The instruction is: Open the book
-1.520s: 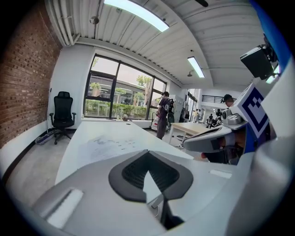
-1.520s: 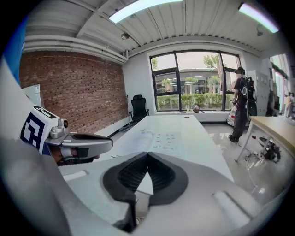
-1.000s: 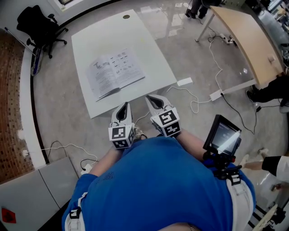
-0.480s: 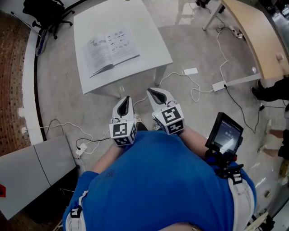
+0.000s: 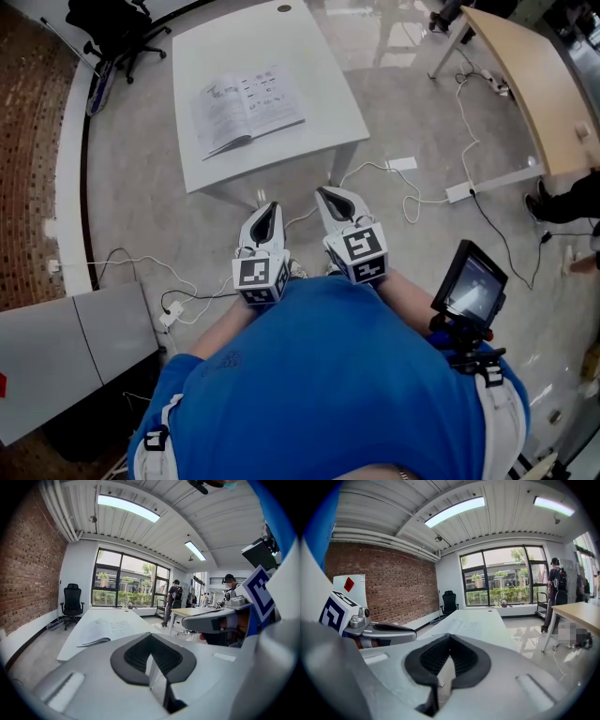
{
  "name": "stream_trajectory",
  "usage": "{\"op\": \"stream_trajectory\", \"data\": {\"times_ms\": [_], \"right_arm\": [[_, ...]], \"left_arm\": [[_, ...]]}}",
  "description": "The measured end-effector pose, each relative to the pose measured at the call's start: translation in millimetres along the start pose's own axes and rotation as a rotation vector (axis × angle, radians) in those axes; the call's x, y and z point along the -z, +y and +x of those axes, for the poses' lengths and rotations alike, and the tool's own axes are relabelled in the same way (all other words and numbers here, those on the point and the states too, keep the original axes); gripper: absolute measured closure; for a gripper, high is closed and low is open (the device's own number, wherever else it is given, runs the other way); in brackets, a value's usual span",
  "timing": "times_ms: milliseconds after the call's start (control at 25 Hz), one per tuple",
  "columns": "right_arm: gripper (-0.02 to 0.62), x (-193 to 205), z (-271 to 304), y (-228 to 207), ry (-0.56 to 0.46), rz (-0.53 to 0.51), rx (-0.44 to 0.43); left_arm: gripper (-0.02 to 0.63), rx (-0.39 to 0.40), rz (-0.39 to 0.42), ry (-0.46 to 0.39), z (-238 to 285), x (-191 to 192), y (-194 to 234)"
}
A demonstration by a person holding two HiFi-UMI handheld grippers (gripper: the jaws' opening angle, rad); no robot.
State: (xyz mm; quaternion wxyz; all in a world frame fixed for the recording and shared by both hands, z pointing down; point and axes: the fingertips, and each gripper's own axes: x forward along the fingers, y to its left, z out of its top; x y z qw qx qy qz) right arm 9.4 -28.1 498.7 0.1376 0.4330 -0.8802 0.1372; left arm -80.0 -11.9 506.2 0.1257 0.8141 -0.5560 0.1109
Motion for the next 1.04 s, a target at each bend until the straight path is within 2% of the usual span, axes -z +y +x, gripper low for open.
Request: {"op": "stream_trajectory", "data": {"times_ms": [1040], "right_arm": [[0.592, -7.7, 6.1, 21.4, -0.012, -0.031, -0.022]], "left_arm": [[0.600, 0.013, 0.011, -0.013, -9.7, -8.7, 10.9]]}}
